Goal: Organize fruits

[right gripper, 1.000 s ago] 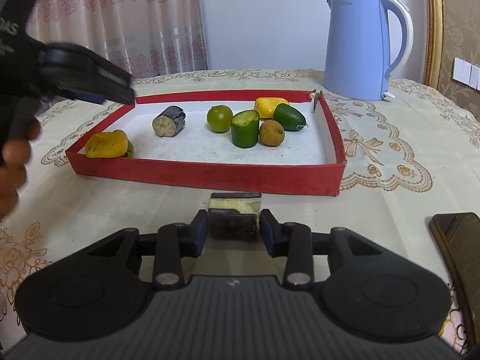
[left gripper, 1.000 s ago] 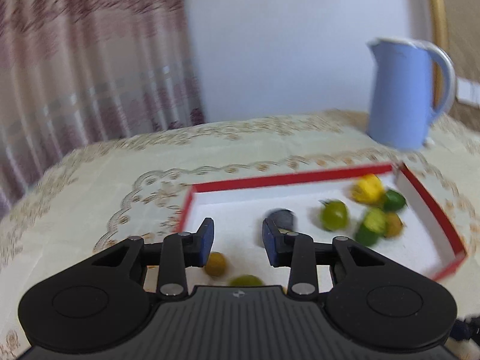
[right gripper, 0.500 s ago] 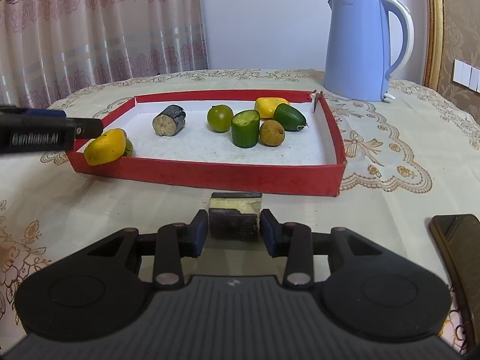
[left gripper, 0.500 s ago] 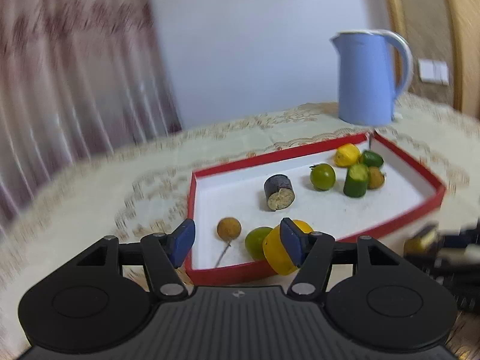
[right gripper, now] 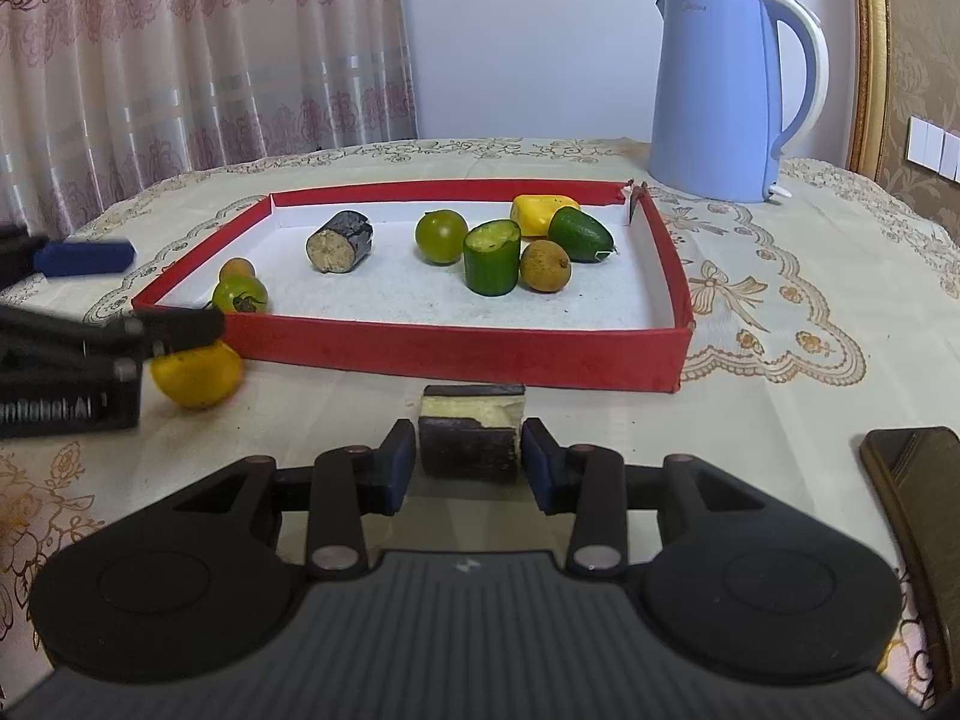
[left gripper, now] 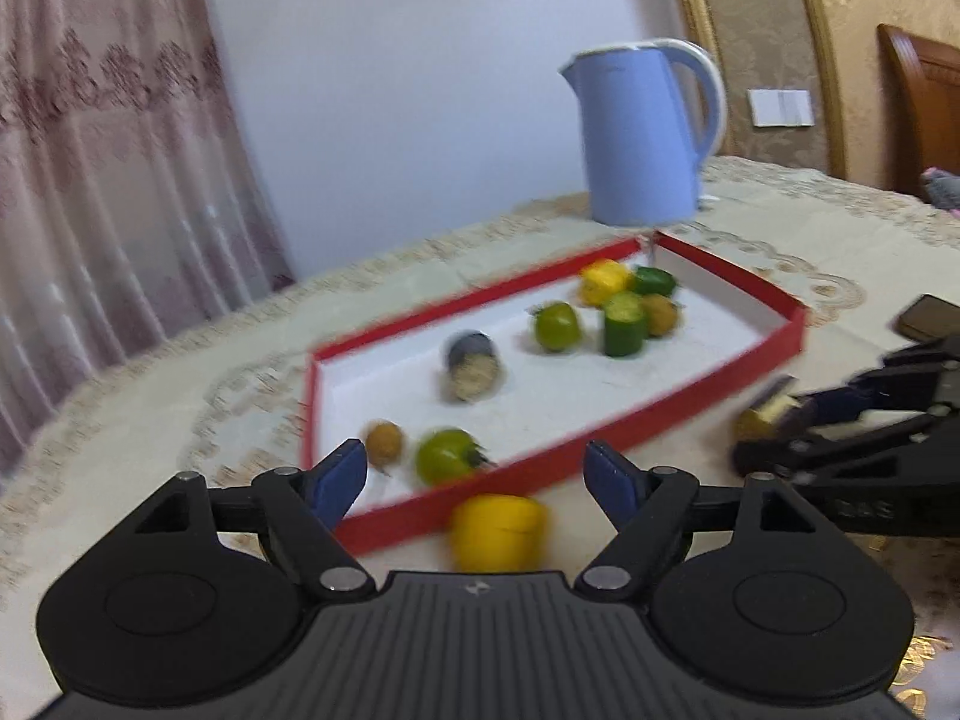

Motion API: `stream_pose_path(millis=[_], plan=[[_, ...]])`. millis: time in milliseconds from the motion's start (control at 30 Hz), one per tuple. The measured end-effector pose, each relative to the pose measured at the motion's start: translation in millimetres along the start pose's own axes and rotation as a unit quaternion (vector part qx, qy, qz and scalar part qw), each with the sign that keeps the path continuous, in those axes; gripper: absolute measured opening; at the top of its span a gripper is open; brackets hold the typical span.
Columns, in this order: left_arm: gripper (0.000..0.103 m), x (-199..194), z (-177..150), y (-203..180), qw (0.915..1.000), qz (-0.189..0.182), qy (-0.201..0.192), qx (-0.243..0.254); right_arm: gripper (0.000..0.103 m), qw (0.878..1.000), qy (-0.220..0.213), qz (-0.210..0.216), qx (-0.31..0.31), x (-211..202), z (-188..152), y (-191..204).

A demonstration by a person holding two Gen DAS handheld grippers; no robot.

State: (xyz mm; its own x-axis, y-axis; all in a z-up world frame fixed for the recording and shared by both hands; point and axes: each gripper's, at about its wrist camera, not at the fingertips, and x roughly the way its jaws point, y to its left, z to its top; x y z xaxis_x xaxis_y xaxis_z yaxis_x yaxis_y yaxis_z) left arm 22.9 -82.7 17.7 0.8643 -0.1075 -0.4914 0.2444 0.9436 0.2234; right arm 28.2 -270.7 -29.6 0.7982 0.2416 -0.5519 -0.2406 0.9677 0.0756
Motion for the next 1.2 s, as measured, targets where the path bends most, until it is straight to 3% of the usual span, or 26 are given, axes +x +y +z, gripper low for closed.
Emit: stream_pose_path(millis=[133, 300, 333, 400, 467, 600, 833, 933, 1200], plan=[[0.079, 4, -13, -8, 0.9992, -0.029, 0.027, 0.003, 0.038, 1.0, 0.0, 0.001, 0.002, 0, 0, -1], [0.078, 20, -20, -10, 0.9985, 0.008, 0.054, 0.009, 0.038, 1.0, -0.001, 0.004, 0.006, -1, 0, -4], [0.074, 21, -21, -7, 0.9985, 0.009, 0.054, -0.001, 0.038, 1.0, -0.001, 0.006, 0.007, -1, 0, -4], [0.054, 21, -21, -3, 0.9982, 0.014, 0.057, -0.013, 0.038, 1.0, -0.002, 0.006, 0.009, -1, 0, -5], [0.044, 23, -21, 2, 0.9972, 0.028, 0.064, -0.024, 0.039, 1.0, -0.002, 0.008, 0.008, -1, 0, -5], [0.042, 17, -21, 12, 0.9959, 0.014, 0.062, -0.065, 0.04, 1.0, -0.002, 0.012, 0.013, -1, 0, -7], [0.042, -5, -9, 12, 0.9968, 0.01, 0.028, -0.074, 0.04, 1.0, -0.002, 0.011, 0.01, -1, 0, -6], [0.042, -10, 6, 13, 0.997, 0.005, 0.011, -0.077, 0.034, 1.0, -0.008, 0.007, 0.014, -3, 0, -7], [0.042, 16, 37, 9, 0.9962, 0.018, 0.009, -0.084, 0.032, 1.0, -0.012, 0.01, 0.005, -7, 1, -3]])
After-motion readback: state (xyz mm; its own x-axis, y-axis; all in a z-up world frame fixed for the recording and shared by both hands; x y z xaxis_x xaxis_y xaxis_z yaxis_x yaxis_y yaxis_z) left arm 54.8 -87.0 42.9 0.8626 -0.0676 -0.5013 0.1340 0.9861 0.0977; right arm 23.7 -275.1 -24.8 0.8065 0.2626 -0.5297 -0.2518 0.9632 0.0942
